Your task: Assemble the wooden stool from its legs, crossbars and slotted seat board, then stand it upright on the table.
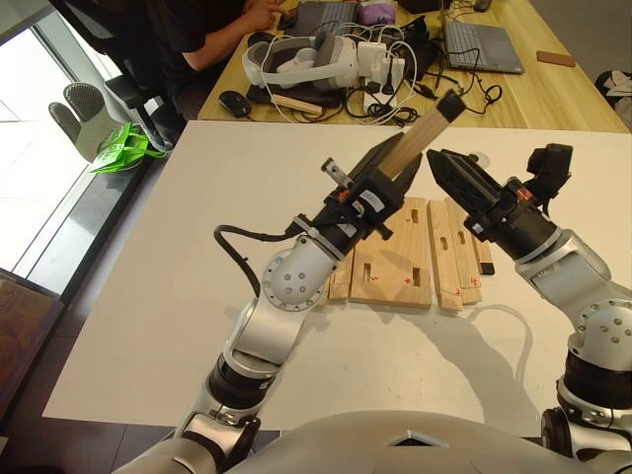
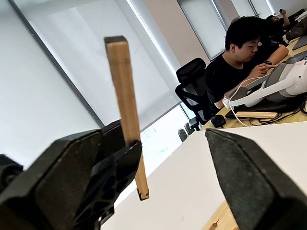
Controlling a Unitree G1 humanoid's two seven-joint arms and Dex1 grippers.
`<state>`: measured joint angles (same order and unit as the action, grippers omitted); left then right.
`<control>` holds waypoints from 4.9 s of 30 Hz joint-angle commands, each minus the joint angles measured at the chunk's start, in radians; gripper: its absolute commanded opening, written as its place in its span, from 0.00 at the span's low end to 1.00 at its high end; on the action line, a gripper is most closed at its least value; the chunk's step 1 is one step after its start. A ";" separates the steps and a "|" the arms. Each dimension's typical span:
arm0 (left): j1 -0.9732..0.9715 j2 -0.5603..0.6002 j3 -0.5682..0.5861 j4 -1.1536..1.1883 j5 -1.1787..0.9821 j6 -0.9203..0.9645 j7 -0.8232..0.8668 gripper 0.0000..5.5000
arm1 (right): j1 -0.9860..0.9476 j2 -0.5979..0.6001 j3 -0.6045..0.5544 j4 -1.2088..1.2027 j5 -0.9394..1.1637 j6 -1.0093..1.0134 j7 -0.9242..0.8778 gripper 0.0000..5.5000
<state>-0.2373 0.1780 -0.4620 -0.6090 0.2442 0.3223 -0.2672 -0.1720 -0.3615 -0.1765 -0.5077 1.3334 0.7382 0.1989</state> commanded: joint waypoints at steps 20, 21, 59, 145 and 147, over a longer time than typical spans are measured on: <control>0.004 0.028 0.004 0.005 0.062 -0.013 -0.049 0.24 | -0.095 -0.035 -0.025 0.042 0.058 0.003 0.084 0.16; 0.003 0.029 0.008 0.006 0.062 -0.013 -0.050 0.24 | -0.095 -0.045 -0.029 0.043 0.067 0.008 0.091 0.14; 0.082 0.079 -0.014 -0.004 0.187 0.103 -0.129 0.59 | -0.118 -0.141 -0.175 0.183 -0.141 -0.069 -0.020 0.07; 0.171 -0.230 -0.001 -0.043 0.183 0.303 0.247 0.59 | -0.193 -0.205 -0.094 0.490 -0.697 0.287 -0.033 0.07; 0.165 -0.227 0.007 -0.043 0.180 0.304 0.245 0.59 | -0.185 -0.194 -0.077 0.460 -0.725 0.293 -0.059 0.07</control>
<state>-0.0583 -0.0250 -0.4547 -0.6555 0.4238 0.6174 -0.0239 -0.3582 -0.5726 -0.2759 -0.0115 0.6465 1.0085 0.1764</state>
